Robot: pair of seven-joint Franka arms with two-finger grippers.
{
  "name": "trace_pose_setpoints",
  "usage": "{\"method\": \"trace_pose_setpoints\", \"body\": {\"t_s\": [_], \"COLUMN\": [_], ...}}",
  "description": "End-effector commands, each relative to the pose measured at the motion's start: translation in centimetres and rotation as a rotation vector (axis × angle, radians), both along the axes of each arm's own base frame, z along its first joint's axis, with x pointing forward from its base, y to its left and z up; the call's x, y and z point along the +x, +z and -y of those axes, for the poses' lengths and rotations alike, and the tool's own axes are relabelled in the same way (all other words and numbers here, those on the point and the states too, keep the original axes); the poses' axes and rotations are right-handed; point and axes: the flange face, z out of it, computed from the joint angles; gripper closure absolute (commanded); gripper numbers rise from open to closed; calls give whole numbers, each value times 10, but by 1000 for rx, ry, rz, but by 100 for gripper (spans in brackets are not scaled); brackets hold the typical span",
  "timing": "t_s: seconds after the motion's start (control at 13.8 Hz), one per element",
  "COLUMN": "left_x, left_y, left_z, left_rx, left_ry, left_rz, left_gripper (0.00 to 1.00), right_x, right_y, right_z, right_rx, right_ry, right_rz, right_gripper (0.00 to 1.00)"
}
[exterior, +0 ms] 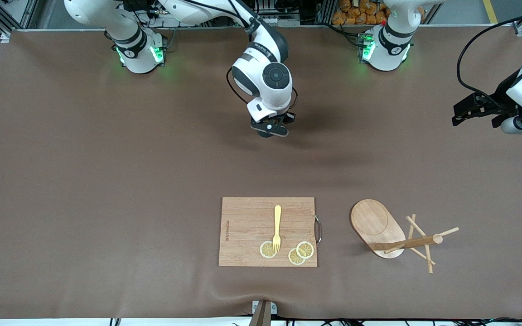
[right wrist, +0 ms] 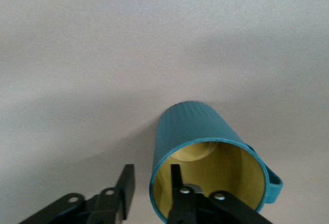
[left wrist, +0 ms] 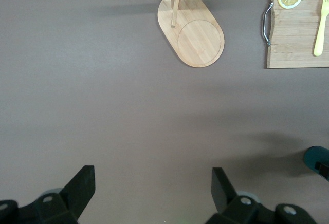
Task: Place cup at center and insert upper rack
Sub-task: 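Carry the teal mug with the right gripper to the table center, then release the mug and withdraw the right gripper while the left gripper approaches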
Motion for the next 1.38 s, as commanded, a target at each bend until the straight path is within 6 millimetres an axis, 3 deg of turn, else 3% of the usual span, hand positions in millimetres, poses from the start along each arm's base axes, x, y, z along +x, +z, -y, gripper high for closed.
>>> {"method": "trace_pose_setpoints", "body": {"t_s": [0.0, 0.22, 0.29, 0.44, 0.58, 0.65, 0.8, 1.16, 1.31], "left_x": [2, -2, -4, -7, -7, -4, -4, 12, 9], "left_y": [5, 7, 10, 11, 16, 11, 2, -7, -16], "left_z": [3, 26, 32, 59, 83, 94, 131, 187, 217], "left_rx": [-6, -4, -1, -1, -7, -11, -2, -9, 42], "left_ry": [4, -8, 57, 116, 162, 163, 145, 214, 203], "left_rz": [13, 11, 12, 12, 25, 17, 18, 69, 93], "left_gripper": [0, 0, 0, 0, 0, 0, 0, 0, 1], "right_x": [3, 15, 37, 71, 102, 119, 150, 180, 182], "right_y": [7, 24, 48, 104, 156, 184, 237, 349, 374], "right_z": [-5, -2, 13, 48, 96, 123, 182, 323, 376], "right_rx": [13, 31, 38, 16, 17, 39, 82, 104, 29], "right_ry": [-6, 11, 63, 205, 253, 239, 220, 185, 213], "right_rz": [3, 12, -4, -82, -116, -95, -32, 135, 175], "right_gripper": [43, 26, 21, 19, 18, 4, 0, 0, 0]}}
